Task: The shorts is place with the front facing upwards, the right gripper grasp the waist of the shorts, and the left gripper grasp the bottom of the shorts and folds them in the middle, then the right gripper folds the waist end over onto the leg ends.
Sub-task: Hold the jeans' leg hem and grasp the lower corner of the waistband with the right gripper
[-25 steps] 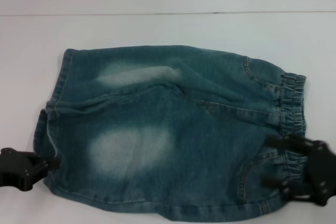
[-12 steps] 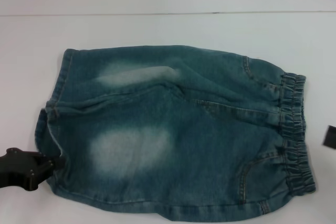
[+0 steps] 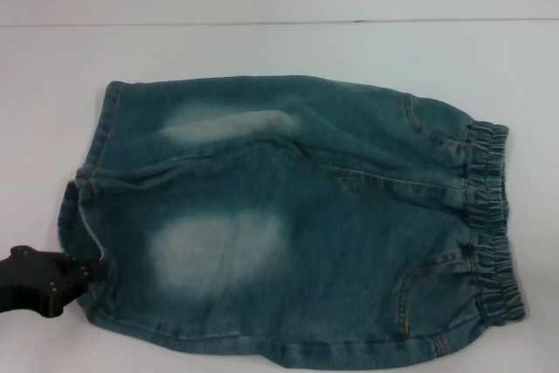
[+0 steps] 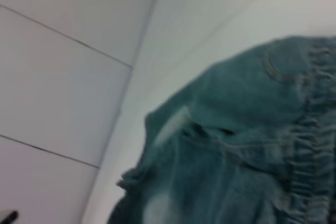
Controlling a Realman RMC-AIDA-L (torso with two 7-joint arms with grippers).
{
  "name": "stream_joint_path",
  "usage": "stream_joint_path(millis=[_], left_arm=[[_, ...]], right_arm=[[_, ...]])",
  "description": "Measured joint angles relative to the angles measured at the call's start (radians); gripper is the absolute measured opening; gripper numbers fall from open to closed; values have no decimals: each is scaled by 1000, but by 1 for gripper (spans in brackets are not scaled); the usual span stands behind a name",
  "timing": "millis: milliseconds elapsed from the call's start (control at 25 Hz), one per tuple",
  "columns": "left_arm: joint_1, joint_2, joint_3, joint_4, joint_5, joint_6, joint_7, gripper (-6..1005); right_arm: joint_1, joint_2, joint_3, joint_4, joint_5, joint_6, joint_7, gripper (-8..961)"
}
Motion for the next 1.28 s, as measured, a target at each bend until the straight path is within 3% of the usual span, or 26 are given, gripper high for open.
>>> stream_joint_path(millis=[440,1280], left_arm=[[-6,0,2,-2,0,0,0,47],[-20,0,13,-5,0,-1,0,48]], right_arm=[[24,2,5,-5,-79,46,25,941],[88,58,-10,1,-203,168,54,942]])
